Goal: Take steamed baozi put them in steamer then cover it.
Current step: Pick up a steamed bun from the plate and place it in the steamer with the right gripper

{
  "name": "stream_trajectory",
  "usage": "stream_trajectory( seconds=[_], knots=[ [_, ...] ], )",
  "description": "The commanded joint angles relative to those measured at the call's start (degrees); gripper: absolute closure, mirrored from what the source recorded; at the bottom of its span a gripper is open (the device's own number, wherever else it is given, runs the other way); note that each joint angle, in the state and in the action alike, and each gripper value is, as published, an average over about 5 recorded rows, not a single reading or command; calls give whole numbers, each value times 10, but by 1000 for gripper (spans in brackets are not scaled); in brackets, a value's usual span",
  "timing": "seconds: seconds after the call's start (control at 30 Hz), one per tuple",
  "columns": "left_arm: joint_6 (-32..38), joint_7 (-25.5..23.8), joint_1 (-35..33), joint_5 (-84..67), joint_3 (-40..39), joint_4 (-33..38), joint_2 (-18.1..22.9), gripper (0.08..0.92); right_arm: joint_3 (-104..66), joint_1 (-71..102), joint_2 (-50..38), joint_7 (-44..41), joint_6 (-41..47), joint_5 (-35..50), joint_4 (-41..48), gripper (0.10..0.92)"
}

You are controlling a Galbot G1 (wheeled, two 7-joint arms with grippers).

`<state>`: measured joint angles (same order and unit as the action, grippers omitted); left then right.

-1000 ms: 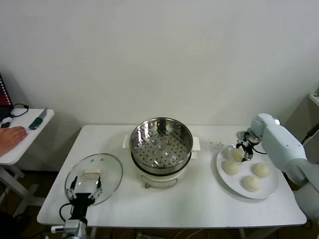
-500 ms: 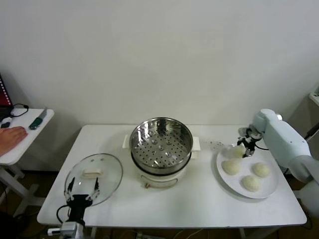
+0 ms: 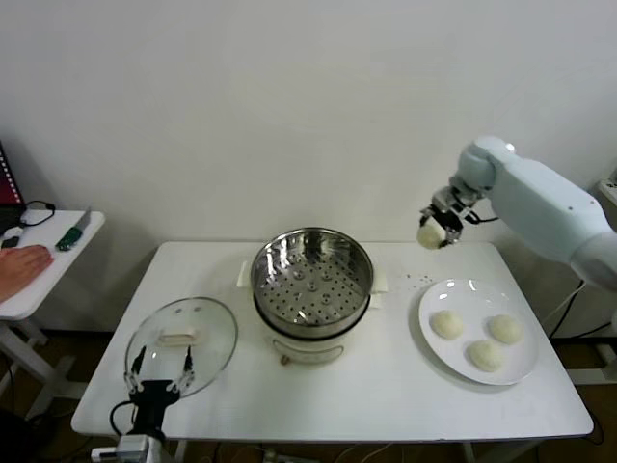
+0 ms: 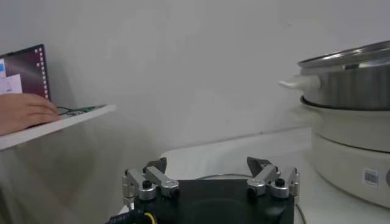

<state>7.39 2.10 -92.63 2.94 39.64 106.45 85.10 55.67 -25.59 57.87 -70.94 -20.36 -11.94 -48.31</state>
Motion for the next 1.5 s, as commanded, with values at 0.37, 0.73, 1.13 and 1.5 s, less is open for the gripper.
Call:
stream_trajectory(
  seconds=[0.37,0.73,1.13,1.5],
  knots=[
    [-3,0,-8,0,-6,5,-4,177,94,-91,193,4,-143,-57,-105,322],
    [-10,8,-12,-4,3,10,-24,177,53,30,263,33,-177,-182,-38,313],
    [-12,8,-12,-5,1,9,-25,177,35,83,283,52,-188,-243,8,313],
    [-15,9,-10,-4,-2,8,-29,177,22,86,277,56,-179,-279,-2,230]
  ],
)
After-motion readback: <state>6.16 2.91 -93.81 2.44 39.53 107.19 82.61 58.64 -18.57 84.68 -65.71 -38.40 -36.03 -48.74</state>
